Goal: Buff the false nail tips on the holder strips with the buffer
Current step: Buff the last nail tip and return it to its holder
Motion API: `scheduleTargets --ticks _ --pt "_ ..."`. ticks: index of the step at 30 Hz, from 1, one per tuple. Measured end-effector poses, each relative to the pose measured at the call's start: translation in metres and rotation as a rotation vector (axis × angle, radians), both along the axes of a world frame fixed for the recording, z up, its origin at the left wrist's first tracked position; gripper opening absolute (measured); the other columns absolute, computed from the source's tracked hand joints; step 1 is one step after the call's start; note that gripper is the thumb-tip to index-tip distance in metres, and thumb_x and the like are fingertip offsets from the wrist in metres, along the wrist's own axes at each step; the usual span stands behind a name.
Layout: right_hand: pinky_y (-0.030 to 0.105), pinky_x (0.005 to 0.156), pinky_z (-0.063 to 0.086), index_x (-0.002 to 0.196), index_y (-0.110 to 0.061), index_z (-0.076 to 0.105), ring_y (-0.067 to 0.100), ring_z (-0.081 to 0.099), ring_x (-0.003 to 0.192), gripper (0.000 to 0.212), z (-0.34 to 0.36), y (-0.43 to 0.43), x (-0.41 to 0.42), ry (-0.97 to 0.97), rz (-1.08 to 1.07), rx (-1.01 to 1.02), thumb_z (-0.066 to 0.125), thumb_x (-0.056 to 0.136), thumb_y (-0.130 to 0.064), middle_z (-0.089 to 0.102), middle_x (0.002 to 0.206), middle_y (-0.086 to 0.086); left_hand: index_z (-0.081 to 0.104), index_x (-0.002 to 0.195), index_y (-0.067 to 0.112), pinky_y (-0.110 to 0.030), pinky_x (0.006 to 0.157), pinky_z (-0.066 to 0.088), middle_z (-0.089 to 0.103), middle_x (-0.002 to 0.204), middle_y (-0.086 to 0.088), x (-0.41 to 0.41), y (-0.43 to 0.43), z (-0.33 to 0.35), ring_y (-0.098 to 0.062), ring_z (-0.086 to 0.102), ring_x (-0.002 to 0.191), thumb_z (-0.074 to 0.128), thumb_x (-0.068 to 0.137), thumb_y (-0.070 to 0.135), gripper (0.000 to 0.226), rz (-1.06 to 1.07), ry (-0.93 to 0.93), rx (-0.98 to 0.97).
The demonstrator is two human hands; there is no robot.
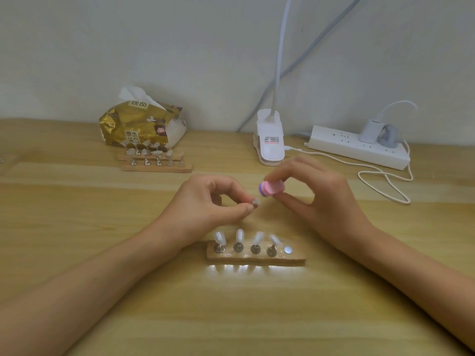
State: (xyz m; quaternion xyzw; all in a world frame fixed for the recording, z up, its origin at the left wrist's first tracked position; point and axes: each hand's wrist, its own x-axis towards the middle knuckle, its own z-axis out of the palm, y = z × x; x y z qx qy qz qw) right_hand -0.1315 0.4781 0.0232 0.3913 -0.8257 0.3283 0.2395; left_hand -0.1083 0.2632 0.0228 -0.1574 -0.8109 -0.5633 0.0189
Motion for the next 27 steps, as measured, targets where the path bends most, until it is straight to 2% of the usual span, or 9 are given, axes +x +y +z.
scheduleTargets --ticks 3,7,11,13,15,18,22,25,27 --pt "0.029 0.083 0.052 0.096 -0.009 0.069 0.016 0.064 0.092 0.01 -0.001 -0.002 0.004 0.057 0.055 0.02 0.074 0.088 -0.004 0.066 0.095 0.001 0.074 0.073 0.018 -0.009 0.042 0.025 0.057 0.048 0.023 -0.001 0.0 0.0 -0.001 0.03 0.038 0.078 0.079 0.011 0.01 0.01 0.007 -0.025" --pt "0.037 0.08 0.051 0.093 -0.01 0.069 0.016 0.063 0.089 0.012 -0.001 0.002 0.0 -0.012 -0.023 0.011 0.074 0.088 -0.001 0.066 0.092 0.001 0.075 0.074 0.019 -0.008 0.043 0.027 0.061 0.053 0.022 0.0 -0.001 0.0 -0.001 0.031 0.039 0.078 0.079 0.012 0.01 0.001 0.01 -0.009" --pt "0.028 0.083 0.051 0.095 -0.01 0.069 0.016 0.064 0.092 0.009 -0.003 -0.003 0.004 0.045 0.06 0.034 0.074 0.089 -0.005 0.066 0.095 0.001 0.074 0.074 0.019 -0.008 0.042 0.025 0.053 0.044 0.023 0.0 0.0 -0.001 -0.001 0.03 0.037 0.078 0.079 0.012 0.01 0.019 0.036 -0.04" --pt "0.036 0.081 0.052 0.094 -0.01 0.068 0.016 0.064 0.09 0.013 -0.003 0.0 0.0 -0.021 -0.003 0.031 0.074 0.088 -0.001 0.066 0.094 0.001 0.074 0.072 0.022 -0.009 0.043 0.027 0.061 0.053 0.022 -0.001 -0.001 -0.001 -0.001 0.032 0.038 0.078 0.078 0.012 0.013 0.019 0.029 -0.023" --pt "0.036 0.081 0.052 0.094 -0.009 0.069 0.015 0.064 0.09 0.012 -0.001 0.004 0.0 0.008 -0.04 -0.024 0.074 0.088 0.0 0.066 0.093 0.001 0.075 0.071 0.024 -0.01 0.044 0.028 0.067 0.062 0.02 0.001 -0.001 0.0 -0.002 0.032 0.039 0.079 0.077 0.014 0.012 0.001 0.015 -0.015" --pt "0.03 0.083 0.051 0.095 -0.01 0.068 0.016 0.064 0.092 0.012 -0.003 -0.003 0.004 0.046 0.027 0.004 0.074 0.089 -0.002 0.066 0.094 0.001 0.074 0.074 0.019 -0.008 0.042 0.025 0.055 0.046 0.023 0.001 -0.001 -0.001 -0.001 0.029 0.037 0.079 0.079 0.013 0.009 0.004 0.021 -0.036" --pt "0.032 0.081 0.05 0.093 -0.012 0.069 0.011 0.063 0.089 0.005 -0.003 0.002 0.0 -0.039 -0.075 -0.06 0.073 0.091 -0.009 0.068 0.091 -0.001 0.075 0.071 0.025 -0.008 0.043 0.028 0.07 0.067 0.02 0.0 -0.002 0.0 -0.002 0.03 0.04 0.079 0.078 0.013 0.014 -0.01 0.006 -0.001" --pt "0.024 0.082 0.049 0.094 -0.012 0.069 0.011 0.063 0.091 0.007 -0.005 -0.004 0.006 0.006 -0.003 -0.028 0.073 0.091 -0.008 0.067 0.093 -0.003 0.074 0.072 0.023 -0.008 0.042 0.025 0.056 0.048 0.025 0.0 -0.002 0.0 -0.001 0.029 0.038 0.078 0.08 0.013 0.013 -0.006 0.02 -0.013" --pt "0.027 0.081 0.05 0.094 -0.013 0.069 0.012 0.063 0.09 0.01 -0.007 -0.006 0.006 -0.02 -0.012 -0.005 0.074 0.09 -0.005 0.065 0.093 -0.004 0.074 0.074 0.021 -0.008 0.042 0.024 0.052 0.044 0.024 -0.001 -0.002 0.0 -0.001 0.029 0.037 0.078 0.081 0.012 0.012 0.004 0.02 -0.007"
